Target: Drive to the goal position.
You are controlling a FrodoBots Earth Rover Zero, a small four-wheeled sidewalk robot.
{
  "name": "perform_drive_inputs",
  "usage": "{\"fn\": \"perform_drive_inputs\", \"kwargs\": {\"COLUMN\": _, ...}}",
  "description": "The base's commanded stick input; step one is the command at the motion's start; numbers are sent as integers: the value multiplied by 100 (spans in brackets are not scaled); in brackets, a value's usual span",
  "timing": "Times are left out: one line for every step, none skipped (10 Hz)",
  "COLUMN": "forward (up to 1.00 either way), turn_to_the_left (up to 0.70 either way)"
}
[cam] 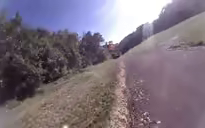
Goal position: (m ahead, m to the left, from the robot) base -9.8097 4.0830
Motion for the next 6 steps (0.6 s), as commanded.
{"fn": "perform_drive_inputs", "kwargs": {"forward": 100, "turn_to_the_left": 0}}
{"fn": "perform_drive_inputs", "kwargs": {"forward": 100, "turn_to_the_left": 0}}
{"fn": "perform_drive_inputs", "kwargs": {"forward": 100, "turn_to_the_left": 0}}
{"fn": "perform_drive_inputs", "kwargs": {"forward": 55, "turn_to_the_left": 0}}
{"fn": "perform_drive_inputs", "kwargs": {"forward": 24, "turn_to_the_left": 0}}
{"fn": "perform_drive_inputs", "kwargs": {"forward": 7, "turn_to_the_left": 0}}
